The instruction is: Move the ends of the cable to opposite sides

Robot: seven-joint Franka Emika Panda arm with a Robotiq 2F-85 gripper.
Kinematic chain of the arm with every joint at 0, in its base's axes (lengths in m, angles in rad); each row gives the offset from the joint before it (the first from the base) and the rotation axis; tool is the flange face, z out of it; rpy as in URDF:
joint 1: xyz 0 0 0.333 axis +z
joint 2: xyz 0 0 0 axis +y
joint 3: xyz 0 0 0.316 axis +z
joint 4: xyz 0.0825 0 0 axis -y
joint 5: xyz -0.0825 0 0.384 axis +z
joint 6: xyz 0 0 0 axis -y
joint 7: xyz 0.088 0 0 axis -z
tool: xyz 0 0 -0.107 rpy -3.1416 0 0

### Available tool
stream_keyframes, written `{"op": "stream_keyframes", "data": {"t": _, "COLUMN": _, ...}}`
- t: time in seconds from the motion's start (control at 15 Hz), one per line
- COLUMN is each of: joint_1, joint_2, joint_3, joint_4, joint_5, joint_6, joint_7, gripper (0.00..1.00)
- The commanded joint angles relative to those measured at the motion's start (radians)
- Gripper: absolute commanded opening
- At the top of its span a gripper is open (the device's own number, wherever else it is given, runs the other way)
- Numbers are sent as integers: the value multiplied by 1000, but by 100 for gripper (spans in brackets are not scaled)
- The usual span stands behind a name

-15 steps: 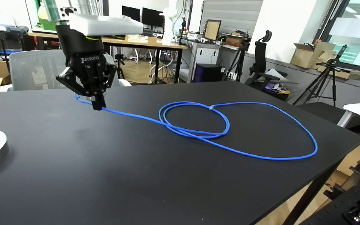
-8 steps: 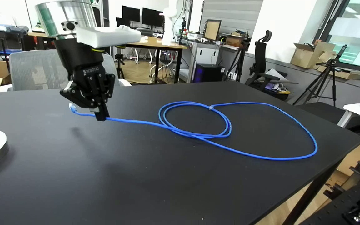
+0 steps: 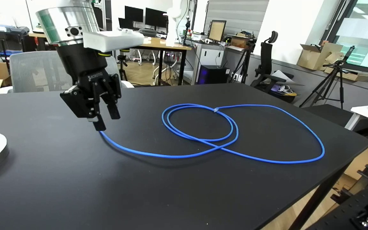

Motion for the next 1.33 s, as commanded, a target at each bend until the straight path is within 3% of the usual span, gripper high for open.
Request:
{"op": "stream_keyframes", "data": {"t": 0.0, "joint_1": -8, "joint_2": -49, "joint_3": -8, "joint_4": -21, "joint_5": -20, "joint_6": -5, "joint_7": 32, "gripper": 87}}
{"op": "stream_keyframes", "data": {"t": 0.2, "joint_1": -18, "joint_2": -91, "joint_3": -30, "joint_4": -50, "joint_5": -21, "joint_6": 12, "joint_7": 71, "gripper": 100}}
{"op": "stream_keyframes", "data": {"t": 1.0, "joint_1": -99, "joint_2": -312, "joint_3": -147, "joint_4": -245, "joint_5": -14, "joint_6": 31, "joint_7": 441, "gripper": 100}}
{"op": "stream_keyframes", "data": {"t": 1.27, "joint_1": -148, "joint_2": -375, "joint_3": -139, "joint_4": -337, "joint_5": 46, "joint_6": 28, "joint_7": 462, "gripper": 100}}
